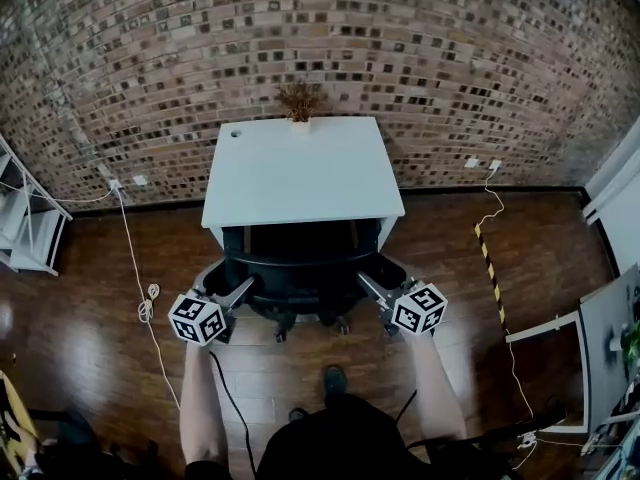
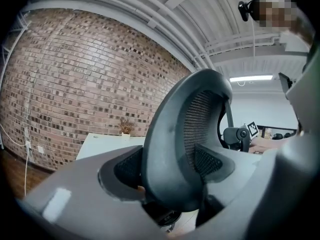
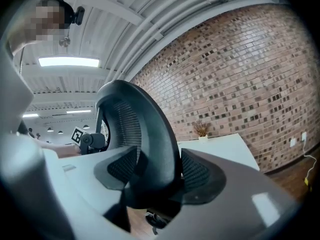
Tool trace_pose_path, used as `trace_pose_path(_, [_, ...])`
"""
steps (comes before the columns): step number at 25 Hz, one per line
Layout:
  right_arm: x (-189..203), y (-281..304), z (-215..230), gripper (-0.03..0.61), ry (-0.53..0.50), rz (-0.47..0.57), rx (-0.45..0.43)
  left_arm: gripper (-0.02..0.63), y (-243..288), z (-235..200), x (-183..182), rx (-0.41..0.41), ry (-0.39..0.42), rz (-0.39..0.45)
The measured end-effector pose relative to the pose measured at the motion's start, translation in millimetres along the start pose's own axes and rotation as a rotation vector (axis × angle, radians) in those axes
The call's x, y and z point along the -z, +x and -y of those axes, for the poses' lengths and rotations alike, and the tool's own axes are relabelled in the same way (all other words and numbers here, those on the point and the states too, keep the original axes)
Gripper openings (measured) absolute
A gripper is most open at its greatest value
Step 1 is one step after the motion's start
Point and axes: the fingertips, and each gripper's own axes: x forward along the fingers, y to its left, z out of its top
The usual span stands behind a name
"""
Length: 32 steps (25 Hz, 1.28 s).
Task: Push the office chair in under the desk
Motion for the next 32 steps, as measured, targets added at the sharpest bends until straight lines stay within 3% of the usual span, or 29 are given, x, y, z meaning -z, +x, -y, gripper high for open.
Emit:
trace_pose_path(11, [15.6, 38.0, 51.0, 0.275, 0.005, 0.021, -0.048, 0.419, 60.2, -51.9, 20.6, -0.033, 0.002, -0.003])
trace_pose_path(32, [14.9, 123.3, 134.5, 0.275, 0.028, 0.021, -0.044, 0.413, 131.5, -128.1, 10.0, -0.047, 0.002, -0.015])
